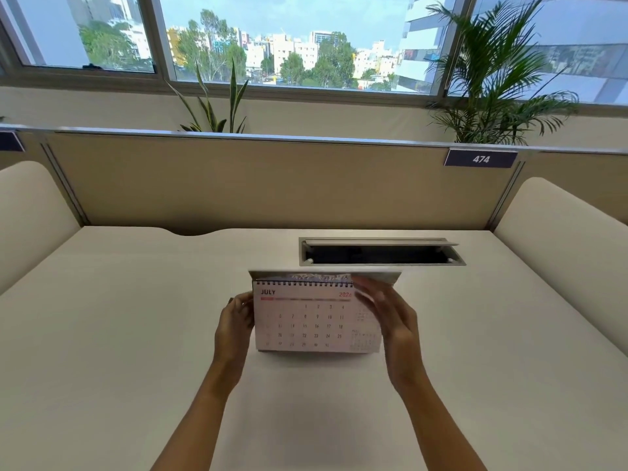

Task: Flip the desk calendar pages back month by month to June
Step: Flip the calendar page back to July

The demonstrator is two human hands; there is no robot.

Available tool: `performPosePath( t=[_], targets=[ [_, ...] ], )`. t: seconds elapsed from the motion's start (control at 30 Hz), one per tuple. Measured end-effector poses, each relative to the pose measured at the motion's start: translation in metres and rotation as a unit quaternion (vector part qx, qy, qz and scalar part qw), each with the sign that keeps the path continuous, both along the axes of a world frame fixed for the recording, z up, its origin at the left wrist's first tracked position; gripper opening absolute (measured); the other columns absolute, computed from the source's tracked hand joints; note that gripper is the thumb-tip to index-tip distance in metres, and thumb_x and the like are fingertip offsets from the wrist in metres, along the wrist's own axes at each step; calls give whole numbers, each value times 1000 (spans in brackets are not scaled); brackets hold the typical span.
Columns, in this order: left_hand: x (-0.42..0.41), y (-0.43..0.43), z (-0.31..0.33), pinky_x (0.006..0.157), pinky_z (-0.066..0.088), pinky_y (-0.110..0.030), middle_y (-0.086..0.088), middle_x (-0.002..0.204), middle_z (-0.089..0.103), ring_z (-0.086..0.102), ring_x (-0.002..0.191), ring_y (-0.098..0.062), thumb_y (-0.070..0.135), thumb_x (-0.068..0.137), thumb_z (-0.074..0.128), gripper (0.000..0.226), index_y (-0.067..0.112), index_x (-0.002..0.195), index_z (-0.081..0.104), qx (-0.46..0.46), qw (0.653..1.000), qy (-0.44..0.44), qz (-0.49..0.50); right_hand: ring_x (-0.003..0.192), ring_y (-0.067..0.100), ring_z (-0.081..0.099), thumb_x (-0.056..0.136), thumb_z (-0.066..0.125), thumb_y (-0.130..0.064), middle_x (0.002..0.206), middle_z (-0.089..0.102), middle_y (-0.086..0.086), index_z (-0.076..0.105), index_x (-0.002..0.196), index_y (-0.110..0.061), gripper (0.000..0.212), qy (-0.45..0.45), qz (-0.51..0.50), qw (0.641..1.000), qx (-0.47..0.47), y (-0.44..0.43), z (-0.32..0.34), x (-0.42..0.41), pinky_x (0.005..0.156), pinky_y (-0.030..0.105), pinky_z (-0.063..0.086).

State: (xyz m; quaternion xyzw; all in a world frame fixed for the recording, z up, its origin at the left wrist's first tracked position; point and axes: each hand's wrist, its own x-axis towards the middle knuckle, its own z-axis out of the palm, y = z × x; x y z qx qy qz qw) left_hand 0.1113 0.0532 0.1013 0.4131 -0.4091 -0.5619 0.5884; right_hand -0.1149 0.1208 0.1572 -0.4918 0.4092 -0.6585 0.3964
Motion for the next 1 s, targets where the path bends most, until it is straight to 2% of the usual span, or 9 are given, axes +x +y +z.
performPosePath(
  t=[0.07, 0.17, 0.27, 0.37, 0.57, 0.7, 0.8, 0.9, 1.0],
  targets=[
    [1, -1, 0, 89, 46, -33, -7, 116, 65, 60, 108, -20, 29, 100, 21, 42, 15, 109, 60, 20, 1000, 19, 1, 101, 19, 67, 91, 51, -26, 111, 71, 3, 64, 116, -21, 29, 146, -71, 986, -24, -7, 6, 7, 73, 25, 58],
    [1, -3, 0, 90, 46, -33, -9, 116, 64, 59, 108, -21, 29, 101, 21, 41, 15, 109, 58, 28, 999, 26, 5, 118, 13, 56, 88, 60, -20, 125, 65, 3, 62, 120, -16, 32, 322, -147, 932, -84, -20, 7, 15, 97, 24, 48],
    [1, -4, -1, 92, 45, -34, -11, 118, 63, 58, 110, -23, 28, 101, 21, 40, 14, 112, 56, 28, 999, 23, 1, 121, 19, 54, 86, 64, -11, 126, 64, 7, 62, 120, -11, 34, 404, -157, 896, -99, -33, 5, 18, 106, 35, 41],
    [1, -4, -2, 90, 45, -34, -12, 117, 63, 59, 108, -22, 28, 101, 21, 40, 14, 110, 57, 23, 999, 29, -1, 110, 21, 58, 88, 64, -13, 113, 68, 6, 64, 114, -12, 27, 458, -176, 865, -106, -41, -3, 18, 101, 41, 46],
    [1, -4, -5, 91, 44, -35, -7, 115, 65, 59, 107, -20, 28, 101, 20, 40, 17, 109, 58, 22, 999, 31, 2, 91, 21, 59, 85, 68, -20, 96, 71, 2, 68, 102, -16, 18, 485, -223, 842, -83, -52, -16, 24, 83, 26, 44],
    [2, -3, -5, 90, 45, -34, -6, 114, 65, 60, 106, -20, 28, 101, 21, 39, 17, 109, 58, 21, 999, 35, 1, 87, 21, 58, 82, 71, -19, 89, 71, 1, 67, 97, -18, 15, 496, -247, 828, -82, -56, -18, 28, 81, 31, 49],
    [2, -3, -5, 88, 46, -32, -5, 113, 66, 61, 105, -18, 28, 101, 21, 39, 18, 108, 58, 18, 999, 36, 2, 97, 22, 57, 81, 72, -19, 97, 70, 2, 67, 102, -16, 21, 488, -256, 830, -90, -54, -20, 28, 90, 35, 48],
    [2, -4, -6, 88, 46, -32, -4, 113, 66, 62, 104, -17, 28, 101, 21, 39, 18, 109, 58, 19, 999, 35, 2, 113, 18, 49, 86, 68, -12, 114, 63, 3, 61, 116, -15, 31, 424, -285, 853, -106, -46, -19, 28, 99, 30, 41],
    [2, -4, -7, 89, 45, -32, -5, 112, 66, 61, 105, -18, 29, 101, 21, 39, 17, 108, 59, 18, 999, 37, 1, 114, 8, 41, 89, 62, -7, 120, 53, 3, 53, 119, -14, 32, 305, -365, 875, -93, -32, -19, 27, 97, 22, 42]
  ],
)
